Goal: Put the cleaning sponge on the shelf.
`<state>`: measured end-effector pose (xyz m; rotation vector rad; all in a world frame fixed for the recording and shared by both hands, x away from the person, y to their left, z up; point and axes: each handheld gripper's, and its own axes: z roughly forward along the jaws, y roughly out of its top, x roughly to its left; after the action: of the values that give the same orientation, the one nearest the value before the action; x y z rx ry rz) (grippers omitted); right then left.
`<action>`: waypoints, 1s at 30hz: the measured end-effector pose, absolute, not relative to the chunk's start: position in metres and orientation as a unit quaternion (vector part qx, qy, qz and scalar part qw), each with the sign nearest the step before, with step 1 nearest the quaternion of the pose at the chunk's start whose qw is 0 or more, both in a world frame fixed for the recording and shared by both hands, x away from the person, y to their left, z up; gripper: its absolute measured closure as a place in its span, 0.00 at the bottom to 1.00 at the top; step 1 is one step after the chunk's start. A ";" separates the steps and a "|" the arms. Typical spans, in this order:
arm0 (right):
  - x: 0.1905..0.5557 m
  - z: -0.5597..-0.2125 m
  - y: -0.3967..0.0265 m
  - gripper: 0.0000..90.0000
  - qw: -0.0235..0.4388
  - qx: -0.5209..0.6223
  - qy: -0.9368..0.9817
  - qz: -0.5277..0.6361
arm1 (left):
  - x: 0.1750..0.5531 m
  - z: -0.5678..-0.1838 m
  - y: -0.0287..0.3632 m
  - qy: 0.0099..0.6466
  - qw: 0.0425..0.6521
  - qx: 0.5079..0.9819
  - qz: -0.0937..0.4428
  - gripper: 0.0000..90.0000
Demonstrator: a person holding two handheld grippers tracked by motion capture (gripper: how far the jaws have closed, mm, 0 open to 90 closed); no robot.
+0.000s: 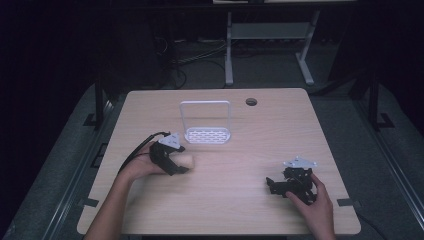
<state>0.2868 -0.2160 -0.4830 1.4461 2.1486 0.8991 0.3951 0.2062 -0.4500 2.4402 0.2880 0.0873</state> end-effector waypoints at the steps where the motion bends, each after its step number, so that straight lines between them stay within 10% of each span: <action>1: 0.287 -0.483 -0.216 0.01 0.199 0.517 0.768 0.321 | 0.395 -0.450 0.206 0.105 0.330 0.937 0.037 0.17; 30: 0.287 -0.483 -0.216 0.01 0.199 0.517 0.768 0.321 | 0.395 -0.453 0.202 0.110 0.321 0.940 0.042 0.44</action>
<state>0.2868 -0.2160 -0.4830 1.4459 2.1486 0.8992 0.3948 0.2022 -0.4530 2.4693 0.2889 0.1092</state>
